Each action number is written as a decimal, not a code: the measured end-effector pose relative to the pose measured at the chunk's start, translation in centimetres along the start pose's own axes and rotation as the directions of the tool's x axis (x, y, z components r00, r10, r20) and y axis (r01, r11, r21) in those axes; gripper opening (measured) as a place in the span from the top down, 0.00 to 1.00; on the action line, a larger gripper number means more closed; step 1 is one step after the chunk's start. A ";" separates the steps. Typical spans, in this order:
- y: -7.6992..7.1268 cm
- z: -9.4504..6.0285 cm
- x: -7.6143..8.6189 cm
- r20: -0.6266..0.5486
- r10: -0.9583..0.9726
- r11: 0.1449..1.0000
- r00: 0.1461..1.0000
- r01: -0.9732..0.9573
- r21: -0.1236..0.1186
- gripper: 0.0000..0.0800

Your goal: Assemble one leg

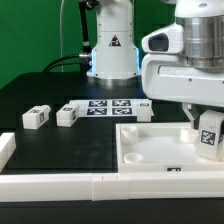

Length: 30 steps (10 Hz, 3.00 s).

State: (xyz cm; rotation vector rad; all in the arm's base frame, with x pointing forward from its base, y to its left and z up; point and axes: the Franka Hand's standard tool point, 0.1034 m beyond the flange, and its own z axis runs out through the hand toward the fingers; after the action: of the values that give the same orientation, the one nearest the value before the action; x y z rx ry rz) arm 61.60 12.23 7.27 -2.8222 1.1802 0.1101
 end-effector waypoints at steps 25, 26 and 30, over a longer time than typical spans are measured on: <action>0.1 0.4 0.2 -0.010 -0.670 0.742 0.742 0.670 -0.010 0.63; 0.2 0.4 0.2 -0.011 -0.567 0.824 0.823 0.567 -0.010 0.63; 0.2 0.5 0.2 -0.040 0.013 1.000 0.999 -0.014 -0.021 0.63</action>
Offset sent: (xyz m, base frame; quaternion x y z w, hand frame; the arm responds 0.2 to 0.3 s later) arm 0.0000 0.0000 0.0000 0.0000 0.0000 0.0000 1.0000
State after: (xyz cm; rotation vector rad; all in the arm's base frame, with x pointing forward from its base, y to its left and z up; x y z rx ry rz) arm 61.59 12.00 6.78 -2.8480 1.2129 0.0687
